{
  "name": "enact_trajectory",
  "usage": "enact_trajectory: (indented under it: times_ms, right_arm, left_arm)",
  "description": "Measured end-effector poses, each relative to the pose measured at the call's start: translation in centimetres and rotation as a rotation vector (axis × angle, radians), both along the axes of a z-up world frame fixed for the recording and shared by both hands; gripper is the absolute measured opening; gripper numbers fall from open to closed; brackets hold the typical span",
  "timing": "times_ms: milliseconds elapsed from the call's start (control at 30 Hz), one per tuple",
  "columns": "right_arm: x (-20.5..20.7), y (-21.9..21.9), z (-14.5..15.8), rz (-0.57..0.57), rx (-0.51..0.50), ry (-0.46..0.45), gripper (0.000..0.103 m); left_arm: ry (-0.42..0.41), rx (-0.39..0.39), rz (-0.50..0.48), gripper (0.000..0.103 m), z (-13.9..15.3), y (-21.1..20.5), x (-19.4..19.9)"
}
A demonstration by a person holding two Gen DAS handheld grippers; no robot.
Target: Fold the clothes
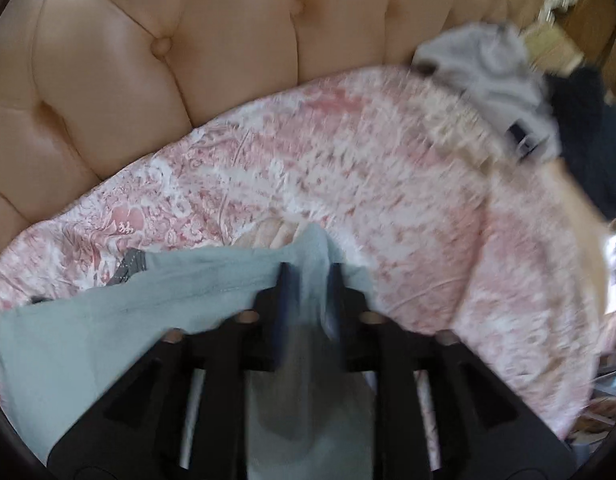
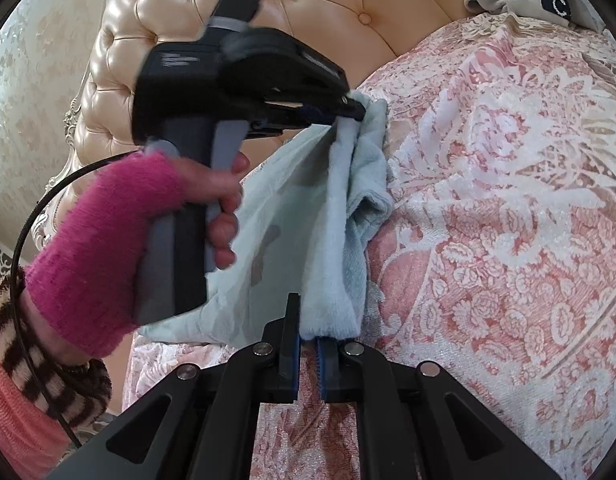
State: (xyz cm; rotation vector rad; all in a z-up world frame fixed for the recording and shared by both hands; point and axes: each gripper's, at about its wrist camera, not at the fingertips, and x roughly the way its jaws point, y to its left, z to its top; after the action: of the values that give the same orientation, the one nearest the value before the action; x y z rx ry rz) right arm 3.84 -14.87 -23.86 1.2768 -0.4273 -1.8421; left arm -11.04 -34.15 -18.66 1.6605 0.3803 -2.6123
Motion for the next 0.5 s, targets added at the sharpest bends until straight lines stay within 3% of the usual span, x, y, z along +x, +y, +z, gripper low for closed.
enact_trajectory:
  times_ms: [67, 233, 400, 500]
  right_arm:
    - [0.2, 0.0, 0.0, -0.001, 0.004, 0.007, 0.007]
    - [0.4, 0.1, 0.2, -0.002, 0.001, 0.009, 0.007]
    - [0.5, 0.3, 0.3, -0.005, -0.011, 0.009, 0.007]
    - [0.7, 0.4, 0.3, -0.006, -0.012, 0.008, 0.007]
  left_arm:
    - [0.033, 0.003, -0.014, 0.102, 1.3, 0.0, 1.1]
    - [0.075, 0.008, -0.081, 0.103, 3.7, 0.8, 4.1]
    - [-0.01, 0.157, -0.158, 0.102, 0.3, 2.4, 4.4]
    - [-0.027, 0.165, -0.21, 0.101, -0.3, 4.0, 5.2]
